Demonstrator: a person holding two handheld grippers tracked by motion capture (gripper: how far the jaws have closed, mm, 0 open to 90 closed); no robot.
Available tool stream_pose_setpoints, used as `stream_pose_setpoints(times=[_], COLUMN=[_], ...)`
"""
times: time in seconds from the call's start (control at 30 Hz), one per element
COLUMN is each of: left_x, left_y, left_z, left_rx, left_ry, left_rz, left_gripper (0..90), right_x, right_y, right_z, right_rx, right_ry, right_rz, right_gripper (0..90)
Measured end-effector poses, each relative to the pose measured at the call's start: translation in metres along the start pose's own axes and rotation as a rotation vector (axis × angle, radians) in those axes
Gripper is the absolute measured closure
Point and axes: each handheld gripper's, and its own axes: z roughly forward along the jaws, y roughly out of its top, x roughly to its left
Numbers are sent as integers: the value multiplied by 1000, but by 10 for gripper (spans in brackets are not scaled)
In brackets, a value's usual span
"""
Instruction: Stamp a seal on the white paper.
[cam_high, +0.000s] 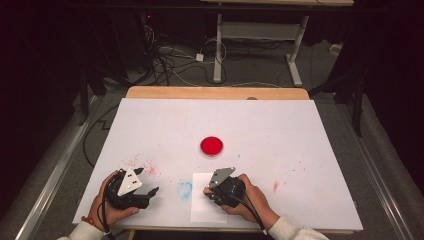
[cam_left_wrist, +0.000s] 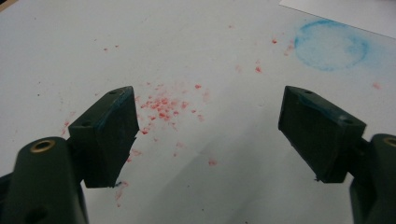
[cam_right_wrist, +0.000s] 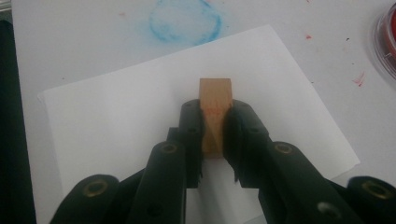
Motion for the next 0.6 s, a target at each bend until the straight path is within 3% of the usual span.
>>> stream_pose_setpoints(times=[0.6], left_x=[0], left_y=[-1], left_z=[-1], left_rx=[4], left_ry=[-5], left_rz=[-10], left_gripper=[190], right_x=[-3], right_y=[1], right_z=[-2], right_rx=[-3], right_ry=[26], right_rz=[21], right_gripper=[761])
